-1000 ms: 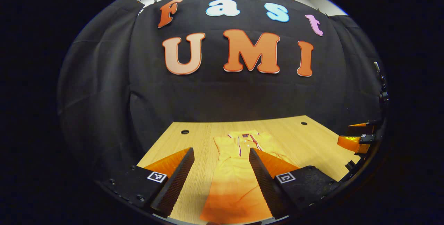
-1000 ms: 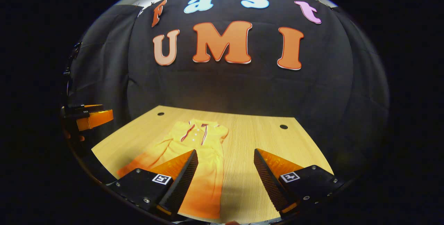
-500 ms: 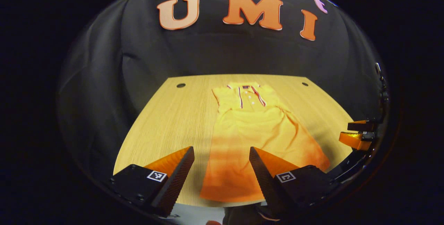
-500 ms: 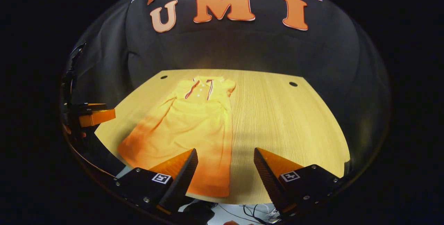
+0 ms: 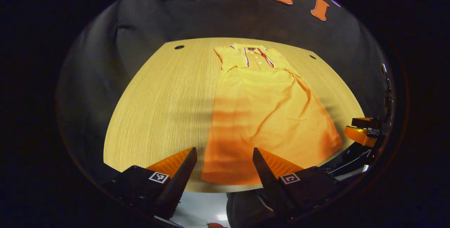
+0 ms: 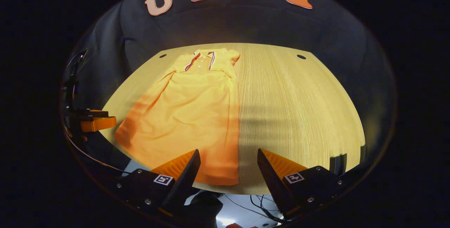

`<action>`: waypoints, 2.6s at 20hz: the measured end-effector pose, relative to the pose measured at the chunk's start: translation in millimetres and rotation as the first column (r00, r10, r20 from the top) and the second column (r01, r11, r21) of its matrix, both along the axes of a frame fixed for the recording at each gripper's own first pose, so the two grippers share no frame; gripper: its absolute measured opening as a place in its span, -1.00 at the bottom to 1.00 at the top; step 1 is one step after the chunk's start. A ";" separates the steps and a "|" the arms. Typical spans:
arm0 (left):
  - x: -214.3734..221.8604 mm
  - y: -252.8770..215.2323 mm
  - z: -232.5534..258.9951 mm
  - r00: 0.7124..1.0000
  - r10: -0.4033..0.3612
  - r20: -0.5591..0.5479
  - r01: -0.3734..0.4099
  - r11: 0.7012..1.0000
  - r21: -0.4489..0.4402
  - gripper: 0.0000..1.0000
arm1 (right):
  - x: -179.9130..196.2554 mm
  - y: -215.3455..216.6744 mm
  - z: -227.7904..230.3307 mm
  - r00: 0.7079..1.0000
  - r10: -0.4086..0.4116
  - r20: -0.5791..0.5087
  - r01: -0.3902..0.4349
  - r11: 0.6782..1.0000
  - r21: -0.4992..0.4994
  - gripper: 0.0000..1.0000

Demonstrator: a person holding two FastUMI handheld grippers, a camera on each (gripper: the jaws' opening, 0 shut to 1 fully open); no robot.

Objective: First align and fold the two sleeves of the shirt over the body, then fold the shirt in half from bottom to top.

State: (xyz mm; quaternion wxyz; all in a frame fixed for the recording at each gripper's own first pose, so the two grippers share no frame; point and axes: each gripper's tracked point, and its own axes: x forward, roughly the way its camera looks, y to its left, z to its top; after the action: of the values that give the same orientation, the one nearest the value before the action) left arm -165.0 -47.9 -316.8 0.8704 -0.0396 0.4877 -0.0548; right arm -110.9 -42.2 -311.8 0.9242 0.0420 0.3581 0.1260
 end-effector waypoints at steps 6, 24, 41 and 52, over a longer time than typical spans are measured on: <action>-12.4 5.3 -22.8 0.995 -0.022 -0.101 0.025 0.999 0.025 0.98 | -11.5 14.5 -26.8 0.994 0.031 -0.106 -0.030 1.000 0.008 0.98; -8.6 0.6 -56.8 0.966 -0.048 -0.255 0.062 0.997 0.047 0.91 | -10.7 21.0 -54.7 0.956 0.025 -0.292 -0.045 0.997 -0.062 0.37; -1.7 -18.0 -55.8 0.960 -0.033 -0.278 0.003 0.994 -0.108 -0.98 | -15.2 56.5 -49.7 0.930 0.136 -0.341 -0.087 0.984 0.154 -0.72; 19.7 -20.7 -29.9 0.980 -0.035 -0.194 0.004 0.988 -0.157 -0.97 | -1.7 72.4 -30.3 0.937 0.108 -0.331 0.028 0.924 0.381 -0.98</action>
State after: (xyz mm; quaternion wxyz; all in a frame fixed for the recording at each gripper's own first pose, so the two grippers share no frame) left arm -145.3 -68.6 -346.7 0.8119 -0.1080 0.5655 -0.0972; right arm -112.6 30.2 -342.1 0.8183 0.2339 0.4843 0.2027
